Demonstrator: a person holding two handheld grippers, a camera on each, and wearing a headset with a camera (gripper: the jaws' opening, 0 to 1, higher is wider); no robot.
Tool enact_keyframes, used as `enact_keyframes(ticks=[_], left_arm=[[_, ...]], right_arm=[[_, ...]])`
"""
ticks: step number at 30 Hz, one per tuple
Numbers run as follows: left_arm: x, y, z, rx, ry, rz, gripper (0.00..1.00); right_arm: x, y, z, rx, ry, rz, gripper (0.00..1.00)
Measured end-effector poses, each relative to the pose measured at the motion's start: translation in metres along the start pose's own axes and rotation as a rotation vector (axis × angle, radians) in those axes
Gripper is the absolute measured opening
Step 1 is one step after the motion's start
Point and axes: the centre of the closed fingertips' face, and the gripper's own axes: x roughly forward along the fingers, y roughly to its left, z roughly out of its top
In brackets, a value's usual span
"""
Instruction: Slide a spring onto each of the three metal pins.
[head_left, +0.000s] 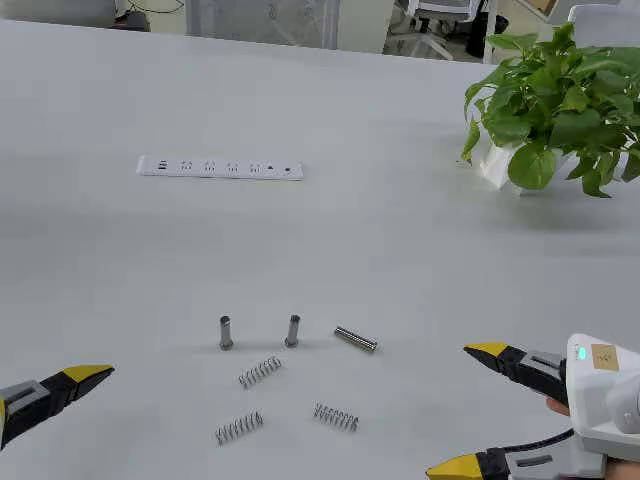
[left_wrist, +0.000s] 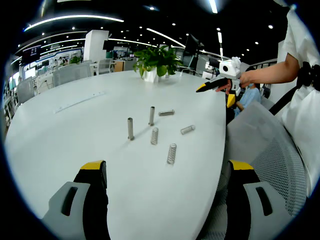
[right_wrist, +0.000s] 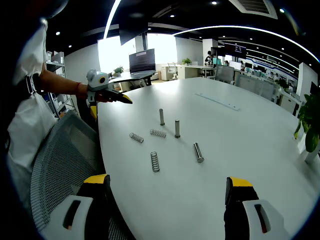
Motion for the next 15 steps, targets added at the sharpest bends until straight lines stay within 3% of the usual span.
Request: enact_keyframes(ticks=[15], left_arm=[[0.0028,-0.0019,-0.0023,-0.01,0.004,-0.012,0.99]], right_arm=[[0.0012,0.0024,-0.0015,0.005,0.007,0.007,0.94]])
